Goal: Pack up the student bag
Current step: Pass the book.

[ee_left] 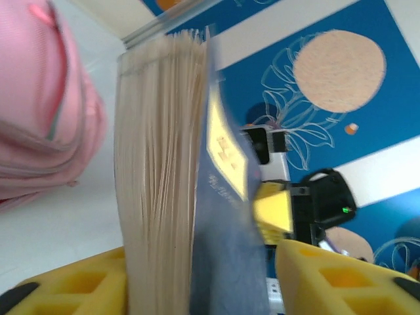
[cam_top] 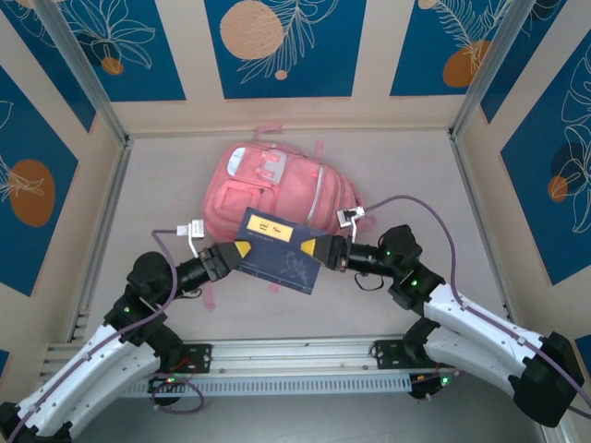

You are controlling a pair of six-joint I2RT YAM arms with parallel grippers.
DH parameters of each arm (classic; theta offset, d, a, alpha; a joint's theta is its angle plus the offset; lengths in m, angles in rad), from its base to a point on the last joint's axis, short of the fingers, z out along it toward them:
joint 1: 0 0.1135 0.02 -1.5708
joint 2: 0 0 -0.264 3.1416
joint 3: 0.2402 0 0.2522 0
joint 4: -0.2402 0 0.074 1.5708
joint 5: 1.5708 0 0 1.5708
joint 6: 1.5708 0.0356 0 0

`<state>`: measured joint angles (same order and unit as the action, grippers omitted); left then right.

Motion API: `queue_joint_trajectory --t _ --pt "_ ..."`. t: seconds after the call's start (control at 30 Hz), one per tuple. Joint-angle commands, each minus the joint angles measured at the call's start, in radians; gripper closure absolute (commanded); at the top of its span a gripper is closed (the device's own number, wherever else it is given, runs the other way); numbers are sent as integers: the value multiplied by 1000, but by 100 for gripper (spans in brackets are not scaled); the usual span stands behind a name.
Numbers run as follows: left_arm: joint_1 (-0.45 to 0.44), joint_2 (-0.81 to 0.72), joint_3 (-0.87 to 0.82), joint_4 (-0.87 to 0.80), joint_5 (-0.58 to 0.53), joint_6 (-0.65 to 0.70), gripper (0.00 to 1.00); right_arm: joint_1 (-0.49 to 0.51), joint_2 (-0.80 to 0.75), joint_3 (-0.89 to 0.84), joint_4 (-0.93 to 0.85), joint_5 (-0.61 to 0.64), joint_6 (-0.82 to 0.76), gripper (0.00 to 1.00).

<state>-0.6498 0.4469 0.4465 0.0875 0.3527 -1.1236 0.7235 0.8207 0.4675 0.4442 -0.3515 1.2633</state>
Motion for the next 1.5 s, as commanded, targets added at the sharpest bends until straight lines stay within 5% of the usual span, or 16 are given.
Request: queue_joint_trajectory --t 0.0,0.3,0.43,0.53,0.87,1.3,1.47 --pt "10 -4 -15 120 83 -3 56 -11 -40 -4 9 -45 -5 100" --pt "9 0 -48 192 105 -51 99 -21 -84 -1 -22 -65 -10 97" --pt "10 -37 -52 177 50 -51 100 8 -142 -44 24 25 5 42" --pt "10 -69 -56 158 -2 -47 100 58 -189 -93 94 117 0 32" --pt "9 -86 -84 170 -20 -73 100 197 -115 -99 211 189 -56 41" --pt "8 -95 -94 176 -4 -97 100 131 5 -12 236 185 -57 49" --pt "8 -99 -94 166 -9 -97 100 140 76 34 259 148 -51 62"
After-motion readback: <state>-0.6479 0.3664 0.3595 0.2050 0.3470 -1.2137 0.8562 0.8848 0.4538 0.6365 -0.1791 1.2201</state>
